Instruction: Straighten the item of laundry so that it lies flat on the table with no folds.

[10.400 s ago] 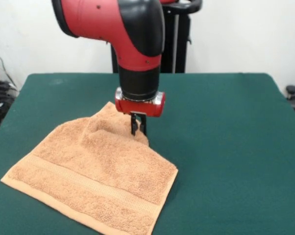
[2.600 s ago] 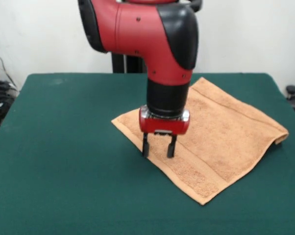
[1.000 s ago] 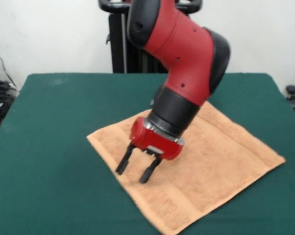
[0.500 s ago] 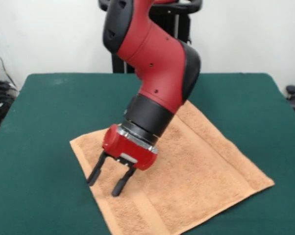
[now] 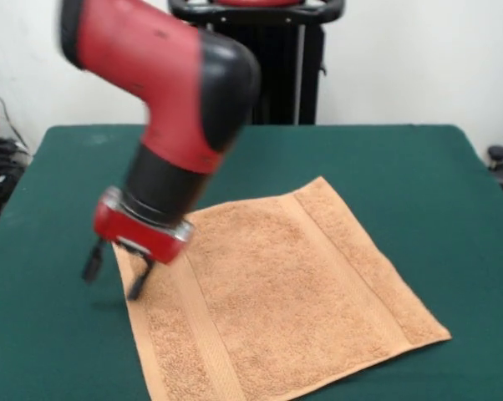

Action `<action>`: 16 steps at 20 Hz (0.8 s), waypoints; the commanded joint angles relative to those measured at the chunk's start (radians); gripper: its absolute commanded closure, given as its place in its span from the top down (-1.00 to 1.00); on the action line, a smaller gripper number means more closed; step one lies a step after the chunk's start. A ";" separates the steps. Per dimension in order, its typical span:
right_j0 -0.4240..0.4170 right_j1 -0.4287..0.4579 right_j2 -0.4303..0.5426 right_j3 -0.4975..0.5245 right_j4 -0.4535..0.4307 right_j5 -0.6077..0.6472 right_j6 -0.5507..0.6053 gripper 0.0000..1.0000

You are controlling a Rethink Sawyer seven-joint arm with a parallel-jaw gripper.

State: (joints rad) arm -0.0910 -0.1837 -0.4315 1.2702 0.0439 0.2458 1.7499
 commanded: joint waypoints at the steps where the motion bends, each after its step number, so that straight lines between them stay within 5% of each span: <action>1: -0.070 -0.222 0.304 0.134 -0.063 0.502 -0.250 1.00; 9: -0.172 -0.308 0.485 0.092 -0.024 0.754 -0.297 1.00; 16: -0.182 -0.381 0.502 0.146 -0.103 0.506 -0.198 1.00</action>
State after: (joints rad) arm -0.2936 -0.4975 -0.1202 1.2927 0.0042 0.8398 1.7456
